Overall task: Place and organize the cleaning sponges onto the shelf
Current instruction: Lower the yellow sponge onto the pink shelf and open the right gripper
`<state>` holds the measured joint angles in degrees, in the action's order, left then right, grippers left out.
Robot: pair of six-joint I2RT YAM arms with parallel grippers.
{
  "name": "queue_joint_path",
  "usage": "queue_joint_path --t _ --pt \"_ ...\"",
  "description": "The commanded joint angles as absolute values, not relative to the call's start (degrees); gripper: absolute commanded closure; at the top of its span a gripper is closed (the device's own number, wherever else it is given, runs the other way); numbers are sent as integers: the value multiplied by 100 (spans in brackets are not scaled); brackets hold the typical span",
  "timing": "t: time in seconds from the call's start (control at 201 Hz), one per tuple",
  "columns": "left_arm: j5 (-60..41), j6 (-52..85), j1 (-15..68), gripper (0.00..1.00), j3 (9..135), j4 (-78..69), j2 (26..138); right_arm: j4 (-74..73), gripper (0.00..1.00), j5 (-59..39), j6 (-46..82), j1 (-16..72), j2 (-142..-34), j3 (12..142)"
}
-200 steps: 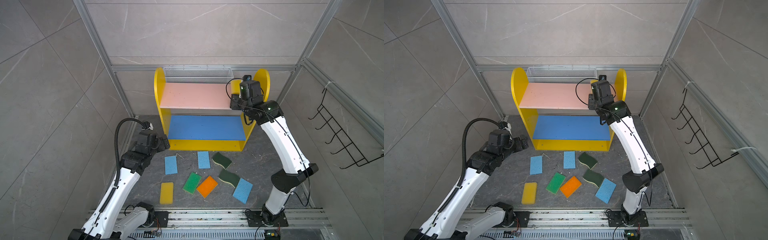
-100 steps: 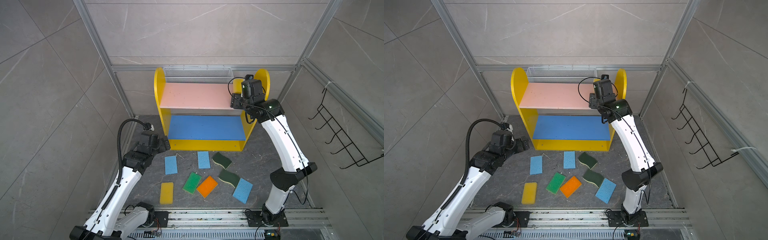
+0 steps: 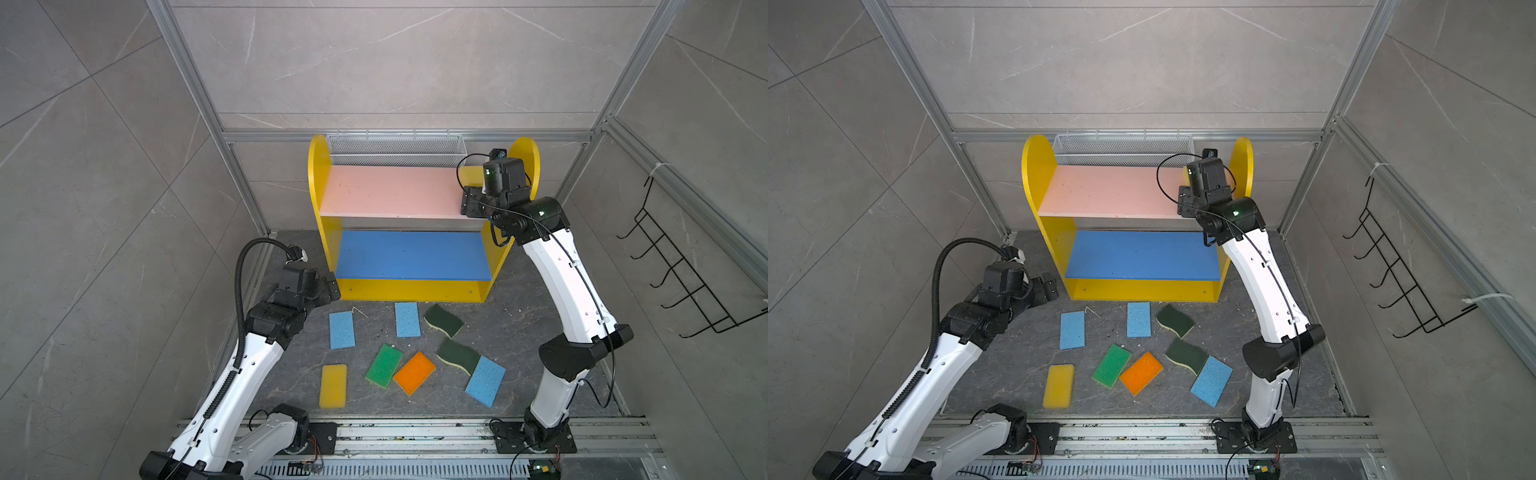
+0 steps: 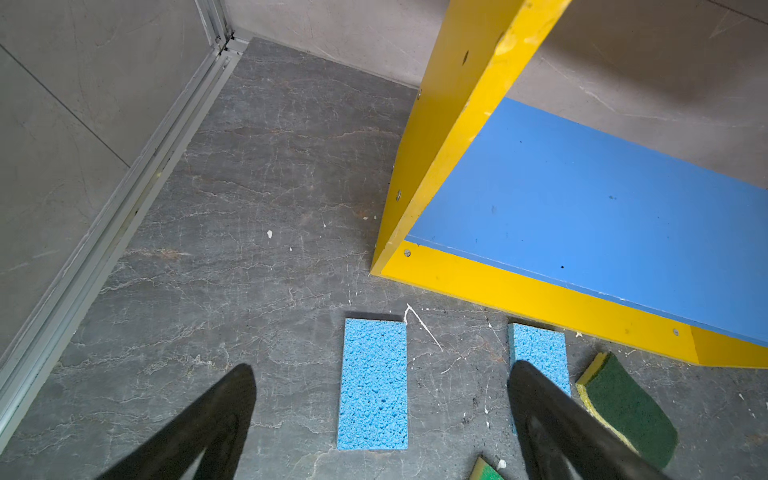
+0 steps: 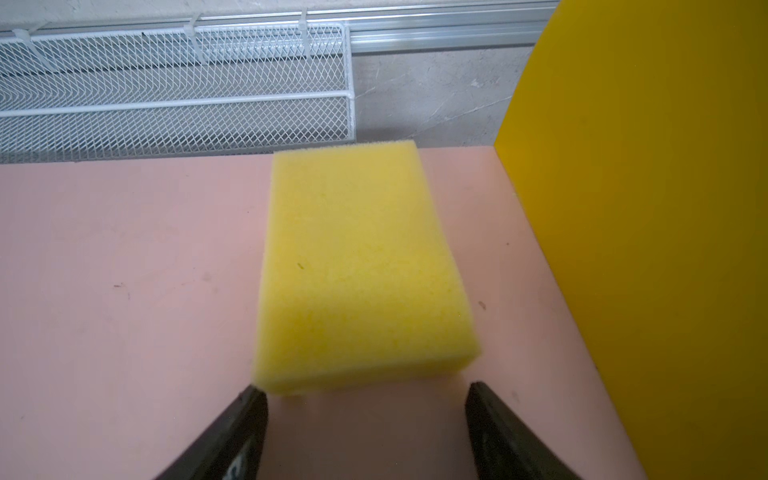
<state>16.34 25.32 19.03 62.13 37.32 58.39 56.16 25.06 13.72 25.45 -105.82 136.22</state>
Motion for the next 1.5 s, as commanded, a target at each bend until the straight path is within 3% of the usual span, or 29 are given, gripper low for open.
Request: queue_joint_path --t 0.0,0.214,0.782,1.28,1.494 --pt "1782 2510 1910 3 6214 3725 5715 6019 14 2539 1319 2531 -10788 13911" --pt "1837 2521 1914 1 6205 3723 5719 6112 8 2599 1268 2531 -10898 14045" --pt "1826 2433 1910 1 6170 3499 6054 6056 5 2774 1239 2525 -11459 14587" --pt "1807 2345 1907 1 6145 3468 6132 6341 23 3076 1506 2548 -11464 14584" --pt "1776 2347 1909 1 6020 3443 5976 6210 26 3272 1583 2583 -11033 13985"
